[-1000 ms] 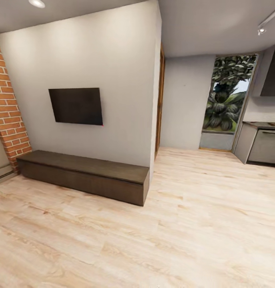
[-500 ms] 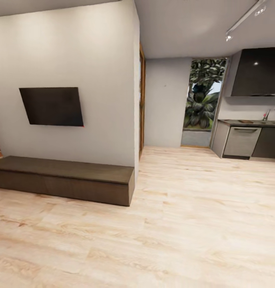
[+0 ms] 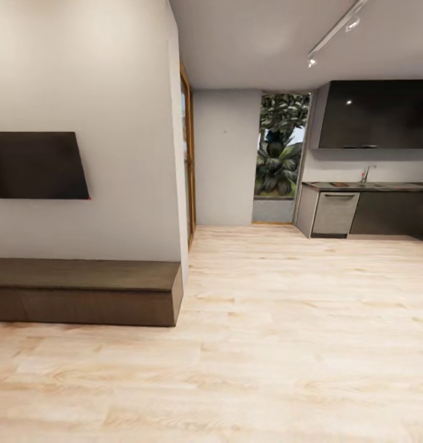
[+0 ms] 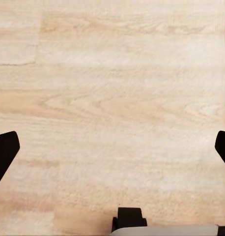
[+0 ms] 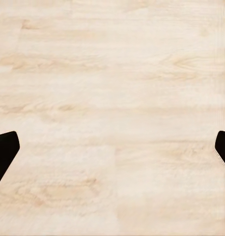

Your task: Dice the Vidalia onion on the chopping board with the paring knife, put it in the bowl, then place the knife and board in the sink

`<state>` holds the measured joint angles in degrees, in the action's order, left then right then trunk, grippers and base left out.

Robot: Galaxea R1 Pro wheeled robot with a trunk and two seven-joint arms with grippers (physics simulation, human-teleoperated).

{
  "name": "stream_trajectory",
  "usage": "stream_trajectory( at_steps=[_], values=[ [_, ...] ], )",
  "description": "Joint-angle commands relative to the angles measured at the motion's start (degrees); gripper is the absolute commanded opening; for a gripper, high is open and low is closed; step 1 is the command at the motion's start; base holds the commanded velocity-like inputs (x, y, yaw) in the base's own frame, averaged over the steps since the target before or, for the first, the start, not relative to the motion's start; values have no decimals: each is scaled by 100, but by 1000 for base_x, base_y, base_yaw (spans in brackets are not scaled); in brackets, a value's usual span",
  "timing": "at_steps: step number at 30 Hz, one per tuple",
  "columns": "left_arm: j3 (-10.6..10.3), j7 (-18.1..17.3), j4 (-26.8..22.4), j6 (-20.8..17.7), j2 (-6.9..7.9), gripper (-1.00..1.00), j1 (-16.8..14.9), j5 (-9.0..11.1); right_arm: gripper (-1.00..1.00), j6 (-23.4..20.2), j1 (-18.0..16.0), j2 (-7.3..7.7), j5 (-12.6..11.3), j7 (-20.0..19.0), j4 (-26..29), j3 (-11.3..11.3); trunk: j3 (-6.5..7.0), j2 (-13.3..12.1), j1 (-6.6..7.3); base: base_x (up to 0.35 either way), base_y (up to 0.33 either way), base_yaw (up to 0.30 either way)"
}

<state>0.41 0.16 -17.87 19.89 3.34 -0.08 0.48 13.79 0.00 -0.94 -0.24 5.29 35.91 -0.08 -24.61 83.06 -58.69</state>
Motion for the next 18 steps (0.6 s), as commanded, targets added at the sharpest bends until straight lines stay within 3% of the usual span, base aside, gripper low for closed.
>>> stream_trajectory(
  at_steps=[1,18],
  values=[
    [3,2,1,15,0,100,-1,5,100,10,0,-2,-2,15,4,0,-5,2,-3,309,0,-281],
    [3,2,2,15,0,100,-1,0,100,11,0,-2,-4,15,4,0,-5,2,-3,318,0,-281]
  ],
)
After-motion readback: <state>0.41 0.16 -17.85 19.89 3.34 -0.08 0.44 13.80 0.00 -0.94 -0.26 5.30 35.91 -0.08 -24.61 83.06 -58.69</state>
